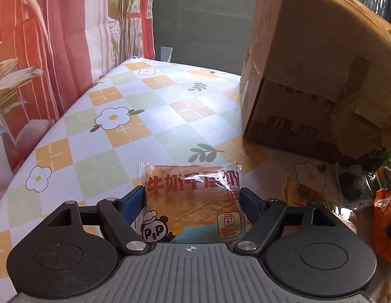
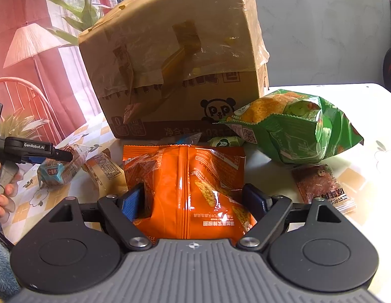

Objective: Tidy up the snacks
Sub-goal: 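Grasp the milk bread packet with the left gripper while the right gripper grasps the orange chip bag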

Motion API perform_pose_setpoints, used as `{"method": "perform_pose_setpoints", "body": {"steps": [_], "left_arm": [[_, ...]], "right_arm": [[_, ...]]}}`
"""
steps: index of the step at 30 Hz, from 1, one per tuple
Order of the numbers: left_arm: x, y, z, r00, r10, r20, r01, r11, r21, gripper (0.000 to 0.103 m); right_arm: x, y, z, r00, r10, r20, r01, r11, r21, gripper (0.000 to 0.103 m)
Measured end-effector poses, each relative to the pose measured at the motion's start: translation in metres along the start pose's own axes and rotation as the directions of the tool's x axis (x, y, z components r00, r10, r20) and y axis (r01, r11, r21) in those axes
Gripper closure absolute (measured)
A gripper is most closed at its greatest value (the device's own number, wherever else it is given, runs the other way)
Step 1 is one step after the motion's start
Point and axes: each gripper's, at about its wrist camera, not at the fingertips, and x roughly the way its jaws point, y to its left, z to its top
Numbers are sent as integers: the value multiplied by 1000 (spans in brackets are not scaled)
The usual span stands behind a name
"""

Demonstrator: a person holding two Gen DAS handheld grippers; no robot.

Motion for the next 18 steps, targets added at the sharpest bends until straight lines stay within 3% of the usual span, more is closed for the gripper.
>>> {"method": "perform_pose_setpoints", "body": {"steps": [7, 18], "left_arm": [[-14, -23, -21, 998, -69, -6, 70, 996, 56, 23], [-13, -27, -27, 997, -75, -1, 74, 994, 78, 23]], "right_arm": [[0, -1, 0, 1000, 1, -2, -1, 1000, 5, 19], [2, -2, 1, 1000, -2, -11, 2, 1000, 19, 17]]}}
